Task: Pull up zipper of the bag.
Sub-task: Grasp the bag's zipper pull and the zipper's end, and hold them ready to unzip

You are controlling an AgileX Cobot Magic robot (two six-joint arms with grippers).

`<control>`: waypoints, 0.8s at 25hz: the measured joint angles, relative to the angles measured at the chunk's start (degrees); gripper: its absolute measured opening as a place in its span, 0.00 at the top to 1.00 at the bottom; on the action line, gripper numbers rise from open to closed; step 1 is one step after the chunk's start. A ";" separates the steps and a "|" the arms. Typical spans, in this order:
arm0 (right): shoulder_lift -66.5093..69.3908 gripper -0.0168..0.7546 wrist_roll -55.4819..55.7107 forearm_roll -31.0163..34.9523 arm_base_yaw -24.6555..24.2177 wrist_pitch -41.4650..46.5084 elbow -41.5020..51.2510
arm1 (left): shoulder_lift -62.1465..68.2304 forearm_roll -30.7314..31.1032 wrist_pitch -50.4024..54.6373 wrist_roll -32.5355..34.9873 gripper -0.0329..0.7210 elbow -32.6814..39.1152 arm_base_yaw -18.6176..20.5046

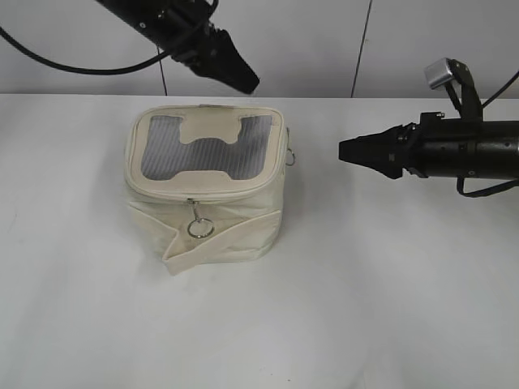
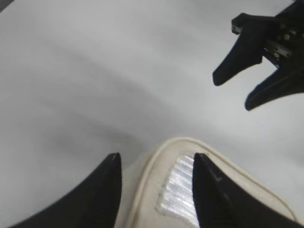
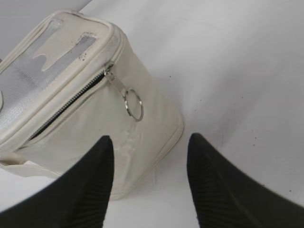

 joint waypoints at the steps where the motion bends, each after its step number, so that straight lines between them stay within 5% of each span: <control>1: 0.00 0.46 0.00 0.00 0.00 0.05 0.00 | -0.98 -0.24 0.00 1.84 0.47 2.02 0.00; 17: 0.00 0.46 -0.06 0.16 0.35 0.11 0.00 | 1.71 -1.05 -1.90 6.16 0.47 5.92 0.00; 20: 0.00 0.46 -0.46 0.16 0.52 0.11 0.00 | 1.78 -0.85 -1.84 6.11 0.65 5.92 0.00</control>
